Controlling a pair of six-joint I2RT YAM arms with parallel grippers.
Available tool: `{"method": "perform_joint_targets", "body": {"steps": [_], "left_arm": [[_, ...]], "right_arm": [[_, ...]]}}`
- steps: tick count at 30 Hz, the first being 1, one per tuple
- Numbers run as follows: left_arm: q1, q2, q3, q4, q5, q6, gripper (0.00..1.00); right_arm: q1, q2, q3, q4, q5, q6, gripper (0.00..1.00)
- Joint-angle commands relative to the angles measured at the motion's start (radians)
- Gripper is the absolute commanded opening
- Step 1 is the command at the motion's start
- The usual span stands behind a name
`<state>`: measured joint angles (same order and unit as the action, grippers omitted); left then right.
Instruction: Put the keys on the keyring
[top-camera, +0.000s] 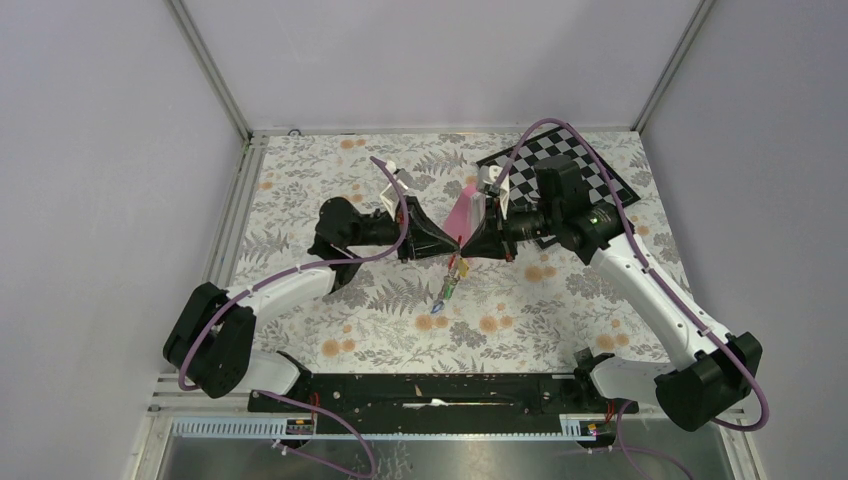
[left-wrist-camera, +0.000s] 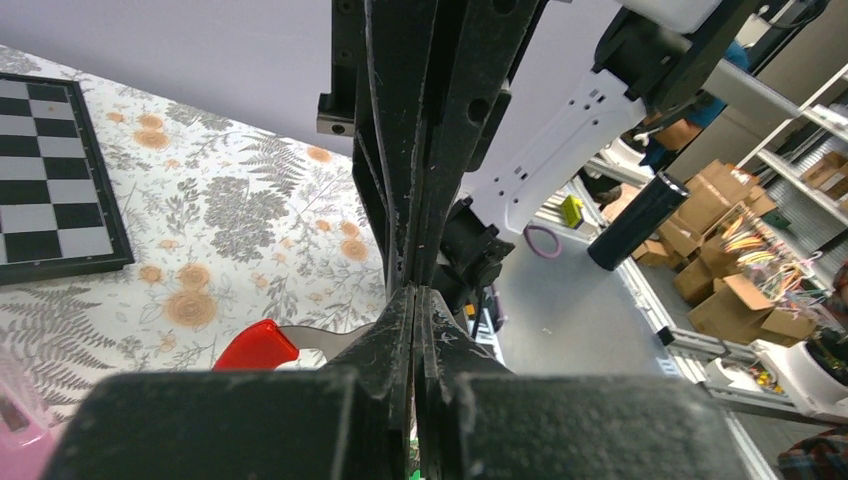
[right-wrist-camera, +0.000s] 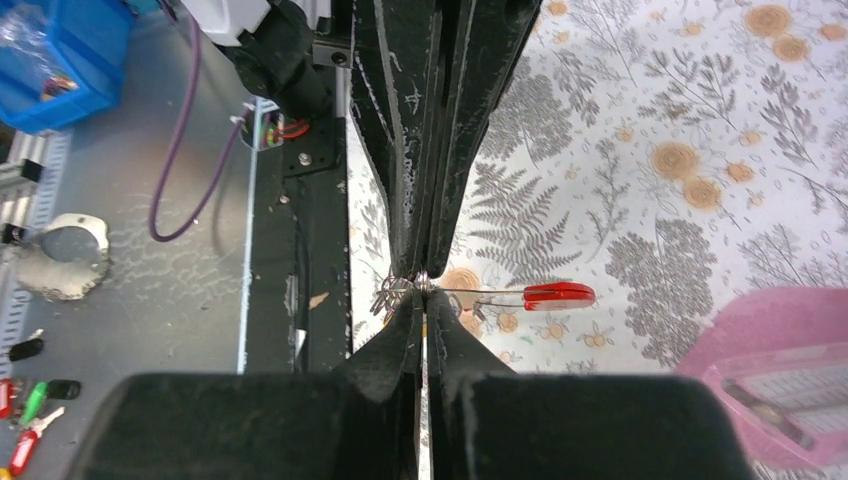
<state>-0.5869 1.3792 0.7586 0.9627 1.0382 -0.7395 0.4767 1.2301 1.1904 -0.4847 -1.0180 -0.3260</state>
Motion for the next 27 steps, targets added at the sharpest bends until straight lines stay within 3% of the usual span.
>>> {"method": "perform_joint_targets", "body": {"steps": [1, 5, 9, 18, 27], "left_arm": [[0.012, -0.031, 0.056, -0.113, 0.027, 0.161, 0.13], [0.011, -0.026, 0.181, -0.460, 0.068, 0.418, 0.35], [0.006, -0.006, 0.279, -0.705, 0.080, 0.624, 0.45], [-0.038, 0.031, 0.289, -0.684, 0.108, 0.638, 0.48], [-0.049, 0.053, 0.248, -0.546, 0.125, 0.535, 0.41]], "right_arm": [[0.008, -0.030, 0.076, -0.136, 0.112, -0.111, 0.00], [0.058, 0.000, 0.153, -0.290, 0.241, -0.186, 0.00], [0.102, 0.036, 0.212, -0.383, 0.331, -0.211, 0.00], [0.127, 0.093, 0.285, -0.439, 0.379, -0.210, 0.00], [0.132, 0.101, 0.275, -0.426, 0.377, -0.202, 0.00]]}}
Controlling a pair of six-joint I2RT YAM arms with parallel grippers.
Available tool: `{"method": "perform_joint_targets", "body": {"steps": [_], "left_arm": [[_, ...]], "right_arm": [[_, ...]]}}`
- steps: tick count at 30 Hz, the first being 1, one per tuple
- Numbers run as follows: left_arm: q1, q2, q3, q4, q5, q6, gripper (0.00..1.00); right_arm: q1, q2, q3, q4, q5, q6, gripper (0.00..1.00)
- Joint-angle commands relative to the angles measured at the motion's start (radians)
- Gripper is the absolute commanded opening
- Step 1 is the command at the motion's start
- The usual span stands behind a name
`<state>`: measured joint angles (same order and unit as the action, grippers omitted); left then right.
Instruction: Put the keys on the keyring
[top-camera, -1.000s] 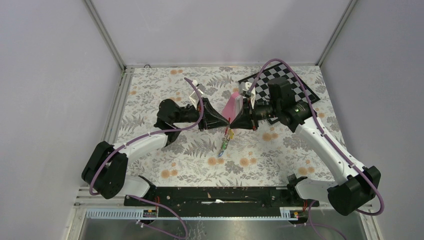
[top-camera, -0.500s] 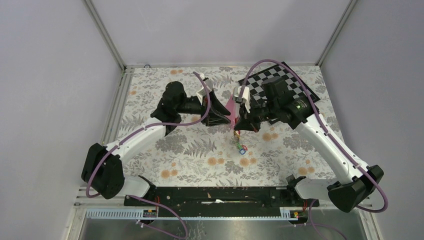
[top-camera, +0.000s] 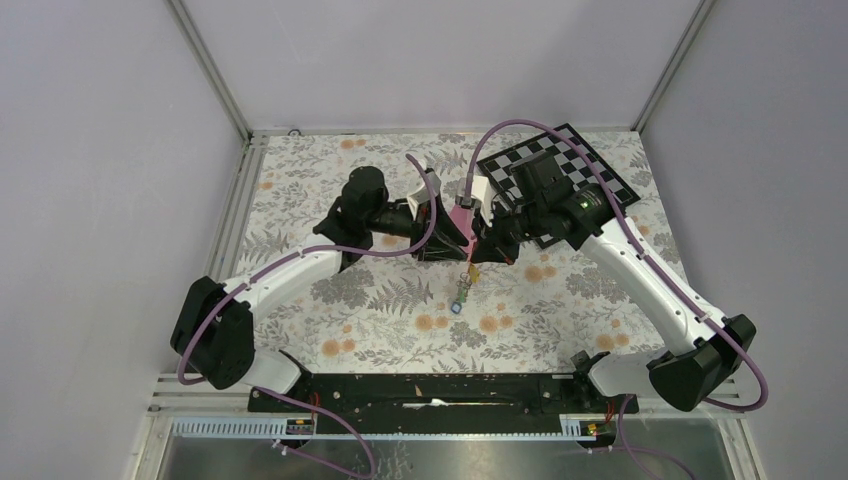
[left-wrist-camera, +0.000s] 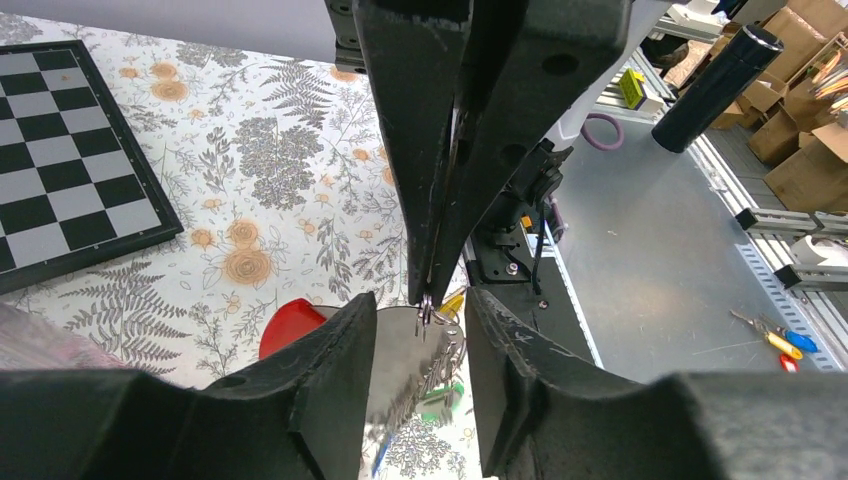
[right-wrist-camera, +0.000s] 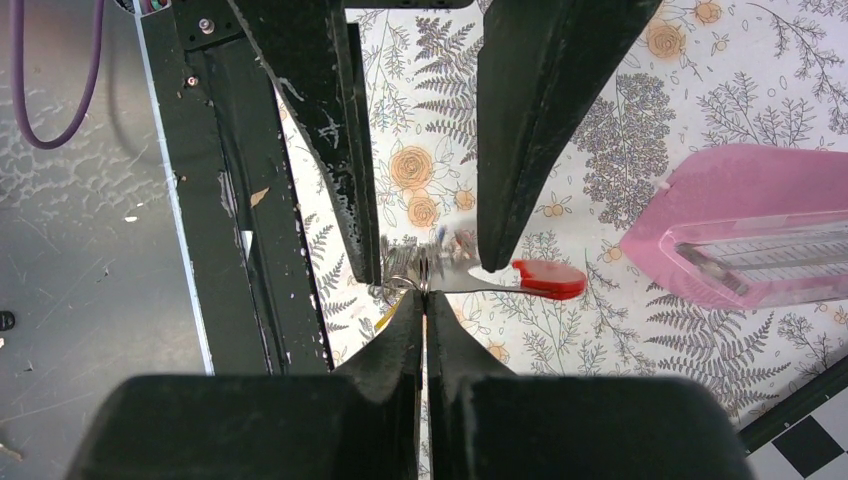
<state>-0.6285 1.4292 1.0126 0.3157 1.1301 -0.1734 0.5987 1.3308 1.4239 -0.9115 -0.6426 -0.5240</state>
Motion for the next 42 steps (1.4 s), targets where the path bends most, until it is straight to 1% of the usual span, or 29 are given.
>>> {"method": "perform_joint_targets", "body": {"steps": [1, 4, 11, 16, 19, 25, 29, 32, 36, 39, 41, 42], "left_arm": [[-0.008, 0.005, -0.007, 0.105, 0.033, -0.034, 0.40], [-0.011, 0.010, -0.015, 0.111, 0.033, -0.038, 0.36], [-0.016, 0.002, -0.040, 0.122, 0.031, -0.042, 0.36], [-0.018, 0.001, -0.048, 0.134, 0.030, -0.052, 0.30], [-0.019, 0.003, -0.048, 0.153, 0.029, -0.069, 0.29], [-0.019, 0.011, -0.044, 0.178, 0.031, -0.095, 0.21], [-0.019, 0.013, -0.046, 0.180, 0.035, -0.095, 0.12], [-0.020, 0.015, -0.048, 0.180, 0.036, -0.095, 0.09], [-0.020, 0.015, -0.050, 0.174, 0.033, -0.094, 0.01], [-0.020, 0.010, -0.051, 0.157, 0.019, -0.092, 0.00], [-0.019, 0.005, -0.053, 0.152, 0.016, -0.093, 0.00], [-0.019, 0.000, -0.055, 0.156, 0.014, -0.099, 0.00]], "right_arm": [[0.010, 0.002, 0.043, 0.002, 0.001, -0.003, 0.00], [0.010, 0.003, 0.048, 0.005, -0.002, 0.002, 0.00], [0.010, -0.001, 0.049, 0.013, -0.002, 0.007, 0.00], [0.010, -0.003, 0.043, 0.018, -0.002, 0.010, 0.00], [0.010, -0.003, 0.036, 0.021, -0.003, 0.013, 0.00], [0.009, -0.003, 0.033, 0.021, -0.006, 0.013, 0.00], [0.010, -0.003, 0.037, 0.022, -0.006, 0.014, 0.00], [0.009, -0.002, 0.041, 0.021, -0.007, 0.016, 0.00], [0.010, -0.003, 0.044, 0.023, -0.005, 0.018, 0.00], [0.009, -0.011, 0.041, 0.027, -0.002, 0.018, 0.00], [0.009, -0.022, 0.034, 0.033, 0.005, 0.014, 0.04], [0.007, -0.028, 0.030, 0.037, 0.008, 0.013, 0.08]]}}
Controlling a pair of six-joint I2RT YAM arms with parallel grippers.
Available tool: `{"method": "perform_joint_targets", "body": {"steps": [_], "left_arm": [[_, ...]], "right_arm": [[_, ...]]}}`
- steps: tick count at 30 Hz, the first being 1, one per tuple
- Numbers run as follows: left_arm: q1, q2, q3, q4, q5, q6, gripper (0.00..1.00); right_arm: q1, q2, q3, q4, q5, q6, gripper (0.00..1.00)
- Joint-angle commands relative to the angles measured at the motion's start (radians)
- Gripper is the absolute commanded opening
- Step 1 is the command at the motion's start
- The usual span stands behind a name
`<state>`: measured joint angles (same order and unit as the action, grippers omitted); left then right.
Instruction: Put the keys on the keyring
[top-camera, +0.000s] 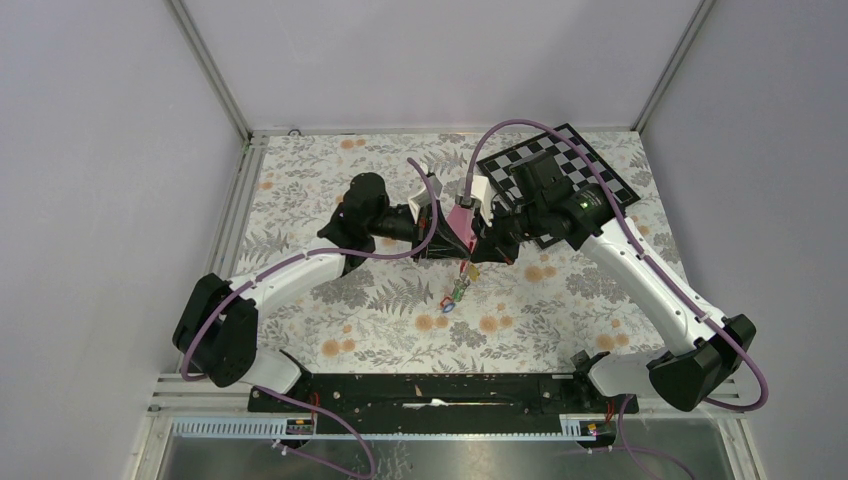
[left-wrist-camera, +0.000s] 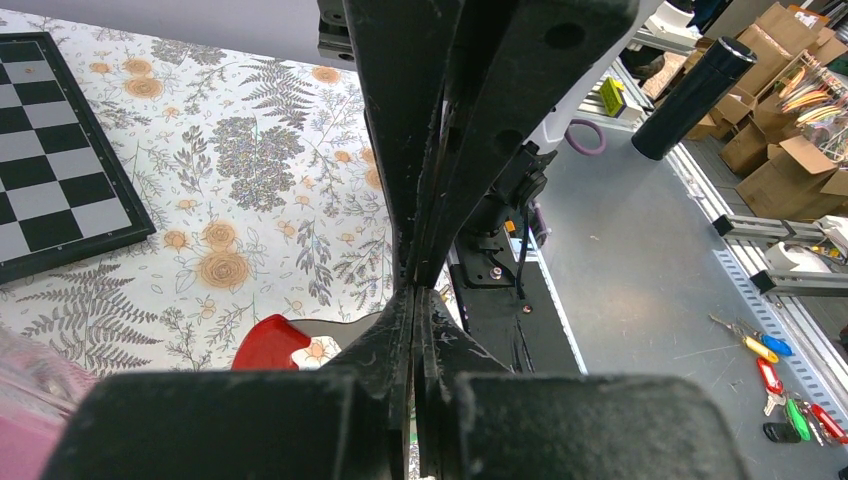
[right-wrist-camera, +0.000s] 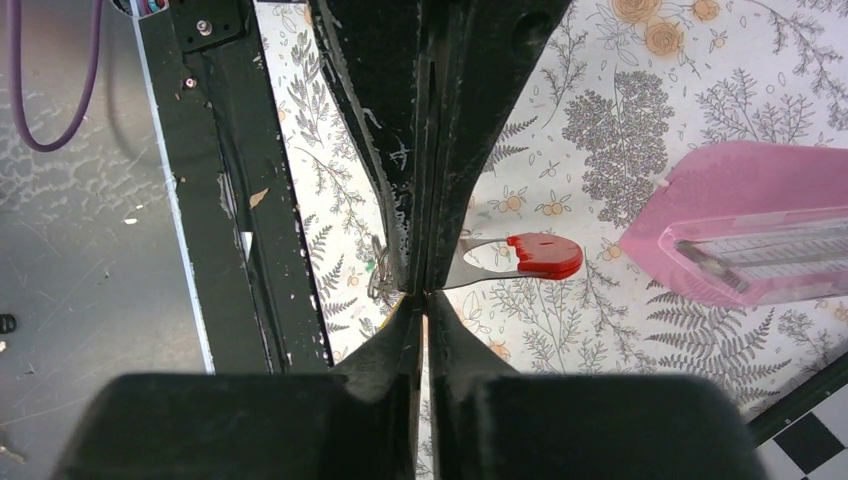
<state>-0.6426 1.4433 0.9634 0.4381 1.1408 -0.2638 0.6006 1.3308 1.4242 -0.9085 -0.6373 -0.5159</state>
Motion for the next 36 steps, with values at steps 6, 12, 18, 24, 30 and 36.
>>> {"method": "perform_joint_targets", "body": {"steps": [6, 12, 18, 24, 30, 36], "left_arm": [[0.001, -0.035, -0.036, 0.187, 0.009, -0.140, 0.00], [0.004, -0.048, -0.076, 0.327, 0.006, -0.248, 0.00], [0.006, -0.050, -0.099, 0.440, -0.011, -0.338, 0.00], [0.006, -0.039, -0.104, 0.505, -0.030, -0.391, 0.00], [0.014, -0.039, -0.130, 0.585, -0.047, -0.446, 0.00], [0.024, -0.034, -0.164, 0.736, -0.096, -0.554, 0.00]], "right_arm": [[-0.037, -0.076, -0.013, 0.075, -0.054, 0.025, 0.38], [-0.073, -0.125, -0.097, 0.104, -0.162, 0.028, 0.52], [-0.084, -0.148, -0.167, 0.123, -0.247, 0.017, 0.61], [-0.084, -0.139, -0.206, 0.166, -0.275, 0.031, 0.57], [-0.084, -0.124, -0.215, 0.189, -0.280, 0.036, 0.17], [-0.084, -0.113, -0.241, 0.226, -0.297, 0.059, 0.03]]}}
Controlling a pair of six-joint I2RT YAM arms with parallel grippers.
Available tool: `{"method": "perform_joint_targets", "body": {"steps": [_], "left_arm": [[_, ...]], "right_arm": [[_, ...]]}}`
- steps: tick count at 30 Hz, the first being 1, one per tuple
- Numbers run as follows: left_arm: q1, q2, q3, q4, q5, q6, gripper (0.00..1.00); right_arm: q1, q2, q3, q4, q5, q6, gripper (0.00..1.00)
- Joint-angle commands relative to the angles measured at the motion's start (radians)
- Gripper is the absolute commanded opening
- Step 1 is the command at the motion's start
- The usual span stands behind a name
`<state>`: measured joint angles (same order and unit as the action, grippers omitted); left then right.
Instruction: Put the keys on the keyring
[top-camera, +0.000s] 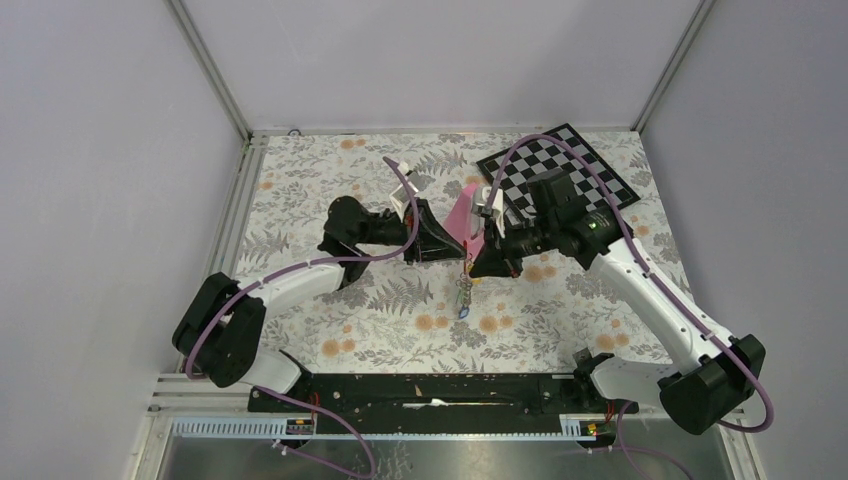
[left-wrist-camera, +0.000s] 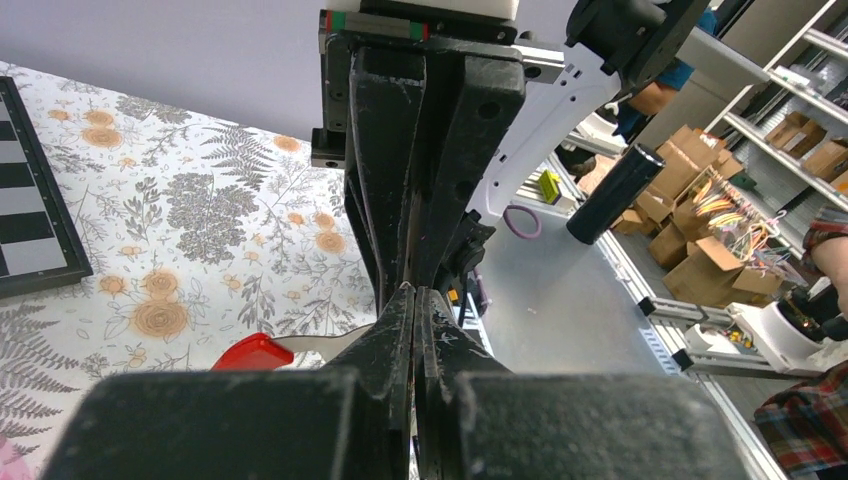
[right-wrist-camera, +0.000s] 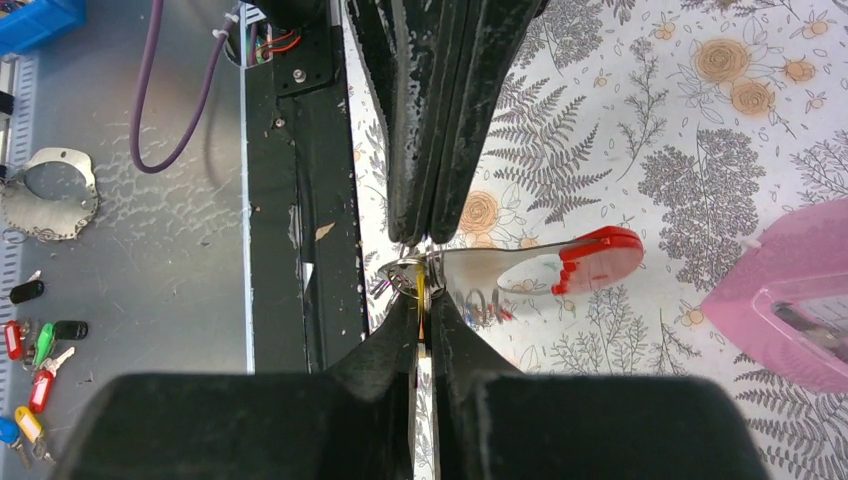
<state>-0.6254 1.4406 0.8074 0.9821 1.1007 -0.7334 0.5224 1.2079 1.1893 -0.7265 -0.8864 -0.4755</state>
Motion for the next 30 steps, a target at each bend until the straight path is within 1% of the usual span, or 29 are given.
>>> {"method": "perform_joint_targets", "body": {"steps": [1, 5, 9, 11, 13, 16, 20, 25, 30], "left_arm": [[0.007, -0.027, -0.016, 0.204, -0.066, -0.095, 0.00], [0.007, -0.006, -0.048, 0.267, -0.108, -0.131, 0.00], [0.007, 0.006, -0.053, 0.293, -0.125, -0.144, 0.00], [0.007, 0.009, -0.055, 0.296, -0.127, -0.146, 0.00], [0.007, 0.008, -0.061, 0.295, -0.127, -0.136, 0.00], [0.007, 0.004, -0.070, 0.290, -0.125, -0.125, 0.00], [0.007, 0.004, -0.073, 0.291, -0.119, -0.127, 0.00], [0.007, 0.000, -0.076, 0.296, -0.109, -0.131, 0.00], [0.007, 0.003, -0.074, 0.303, -0.103, -0.142, 0.00]], "right_arm": [[-0.005, 0.016, -0.003, 0.048, -0.052, 0.023, 0.03], [-0.005, 0.038, 0.017, 0.058, -0.075, 0.042, 0.05], [-0.005, 0.059, 0.028, 0.073, -0.098, 0.064, 0.08], [-0.006, 0.066, 0.036, 0.075, -0.104, 0.072, 0.15], [-0.005, 0.063, 0.047, 0.070, -0.098, 0.071, 0.25], [-0.007, 0.036, 0.068, 0.055, -0.056, 0.063, 0.37], [-0.021, -0.017, 0.096, 0.027, -0.013, 0.021, 0.44], [-0.037, -0.066, 0.108, 0.008, 0.024, -0.016, 0.48], [-0.038, -0.051, 0.119, 0.019, 0.005, -0.011, 0.45]]}}
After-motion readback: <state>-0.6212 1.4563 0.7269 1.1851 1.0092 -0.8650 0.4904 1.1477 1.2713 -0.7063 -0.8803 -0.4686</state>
